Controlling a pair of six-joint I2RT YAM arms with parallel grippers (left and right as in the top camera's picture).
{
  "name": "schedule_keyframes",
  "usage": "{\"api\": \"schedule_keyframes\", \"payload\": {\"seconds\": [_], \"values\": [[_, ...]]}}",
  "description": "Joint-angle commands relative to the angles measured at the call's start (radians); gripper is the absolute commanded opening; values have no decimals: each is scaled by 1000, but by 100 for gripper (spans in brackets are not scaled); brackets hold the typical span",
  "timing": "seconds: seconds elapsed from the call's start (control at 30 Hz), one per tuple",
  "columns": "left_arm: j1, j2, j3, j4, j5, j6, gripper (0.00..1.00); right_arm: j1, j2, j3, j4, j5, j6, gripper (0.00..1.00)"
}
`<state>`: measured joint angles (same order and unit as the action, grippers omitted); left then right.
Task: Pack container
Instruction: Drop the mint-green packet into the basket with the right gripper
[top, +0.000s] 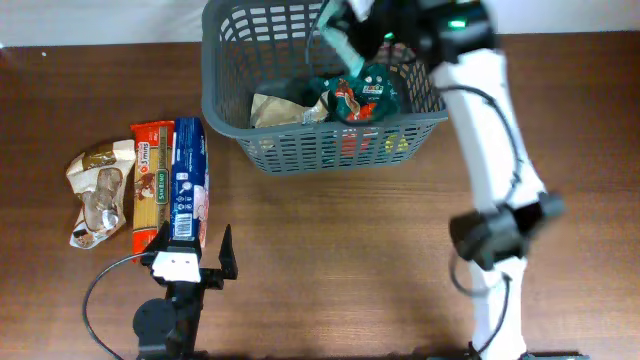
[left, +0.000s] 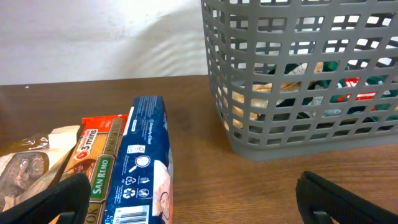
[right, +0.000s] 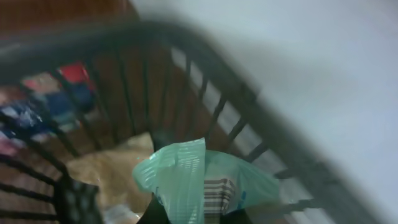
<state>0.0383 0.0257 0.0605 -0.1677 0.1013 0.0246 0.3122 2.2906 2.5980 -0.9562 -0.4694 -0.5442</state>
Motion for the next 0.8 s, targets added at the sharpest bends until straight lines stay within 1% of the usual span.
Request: {"api": "schedule_keyframes", "payload": {"seconds": [0.0,0.27,0.3,0.33,0.37,0.43,0.47,0.5,0.6,0.63,0.67,0.77], "values": [[-5,-6,-10,3,4,-10,99,21,75,-5,23,6,67,3],[-5,-6,-10,3,5,-10,99,50,149,-8,8,19,85,4],[-5,-6,-10,3,4,-10,99,50,149,-8,0,23,101,25],[-5,-6,-10,3,4,-10,99,49,149,-8,-5,36,128,45],[-5,-6,-10,3,5,-10,99,49,145,-5,-7,54,158,47],[-5,-6,-10,3,5,-10,99,39,125,15,-20,80,222,48],[-5,-6,-10,3,5,-10,99,32,109,30,-27,82,245,55],[-5,-6,-10,3,4,-10,99,23,90,46,-35,82,262,59],[-5,-6,-10,3,4,-10,99,-13,19,104,-69,87,277,61],[-5,-6,-10,3,5,-10,99,-29,-11,125,-87,94,277,65],[-5,-6,-10,3,4,-10,99,-42,-37,140,-103,107,277,66],[-5,-6,-10,3,4,-10,99,-86,-117,165,-145,164,277,68]]}}
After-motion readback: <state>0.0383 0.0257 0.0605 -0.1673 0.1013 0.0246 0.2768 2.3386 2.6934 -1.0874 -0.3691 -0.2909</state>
